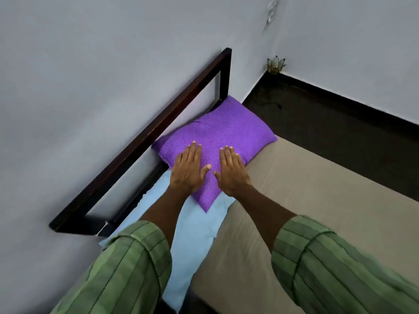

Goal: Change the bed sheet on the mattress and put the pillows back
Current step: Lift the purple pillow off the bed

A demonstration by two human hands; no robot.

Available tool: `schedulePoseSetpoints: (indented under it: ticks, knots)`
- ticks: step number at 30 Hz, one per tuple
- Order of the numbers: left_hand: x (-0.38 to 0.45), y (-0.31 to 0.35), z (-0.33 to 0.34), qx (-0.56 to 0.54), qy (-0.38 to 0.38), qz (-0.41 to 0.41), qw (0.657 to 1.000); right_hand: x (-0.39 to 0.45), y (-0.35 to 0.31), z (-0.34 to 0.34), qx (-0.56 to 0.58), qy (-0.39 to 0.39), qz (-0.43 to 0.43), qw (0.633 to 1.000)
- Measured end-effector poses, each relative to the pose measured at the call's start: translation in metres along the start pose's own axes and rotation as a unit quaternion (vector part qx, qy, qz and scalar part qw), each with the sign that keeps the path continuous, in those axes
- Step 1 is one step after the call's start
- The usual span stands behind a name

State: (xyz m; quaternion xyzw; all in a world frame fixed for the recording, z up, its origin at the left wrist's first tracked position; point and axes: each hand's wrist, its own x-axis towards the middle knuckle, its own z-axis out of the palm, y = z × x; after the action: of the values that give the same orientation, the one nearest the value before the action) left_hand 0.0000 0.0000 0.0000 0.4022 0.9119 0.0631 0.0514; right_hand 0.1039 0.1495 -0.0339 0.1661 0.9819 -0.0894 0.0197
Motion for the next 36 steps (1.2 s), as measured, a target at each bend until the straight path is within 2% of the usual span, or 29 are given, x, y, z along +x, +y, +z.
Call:
schedulePoseSetpoints:
  ticks: [4,7,9,12,14,16,18,20,22,24,27,29,33,36]
  knots:
    - [0.047,-0.018,0.037,-0.026,-0.084,-0.044,0.995,0.034,0.007,0.04,0.095,-0.071,0.107,0.987]
    - [0.068,-0.029,0.073,-0.095,-0.097,-0.188,0.973,0.064,0.006,0.076,0.235,-0.117,0.218,0.94]
    - [0.074,-0.032,0.09,-0.197,-0.097,-0.321,0.921,0.076,0.006,0.097,0.305,-0.13,0.259,0.907]
    - [0.08,-0.035,0.116,-0.393,-0.031,-0.473,0.788,0.084,0.005,0.114,0.322,-0.154,0.272,0.894]
    - [0.08,-0.037,0.124,-0.462,-0.008,-0.515,0.722,0.087,0.007,0.116,0.324,-0.162,0.271,0.892]
    - [0.079,-0.039,0.129,-0.512,-0.022,-0.512,0.69,0.088,0.01,0.116,0.334,-0.165,0.266,0.889]
    - [0.077,-0.039,0.132,-0.578,-0.049,-0.456,0.675,0.087,0.018,0.118,0.353,-0.165,0.265,0.882]
    - [0.072,-0.037,0.129,-0.589,-0.051,-0.456,0.665,0.086,0.028,0.127,0.38,-0.165,0.274,0.868]
    - [0.065,-0.032,0.117,-0.541,-0.04,-0.48,0.689,0.082,0.033,0.136,0.396,-0.173,0.275,0.859]
    - [0.058,-0.025,0.102,-0.494,-0.05,-0.484,0.721,0.069,0.021,0.113,0.396,-0.169,0.279,0.858]
    - [0.037,-0.012,0.076,-0.484,-0.047,-0.497,0.719,0.04,0.004,0.075,0.373,-0.144,0.275,0.874]
    - [0.017,-0.008,0.066,-0.492,-0.034,-0.512,0.703,0.02,-0.001,0.061,0.38,-0.134,0.283,0.87]
    - [-0.036,0.0,0.043,-0.514,0.017,-0.511,0.688,-0.029,-0.015,0.045,0.456,-0.101,0.304,0.831]
    - [-0.092,0.006,0.02,-0.519,0.055,-0.496,0.694,-0.083,-0.04,0.035,0.548,-0.085,0.318,0.769]
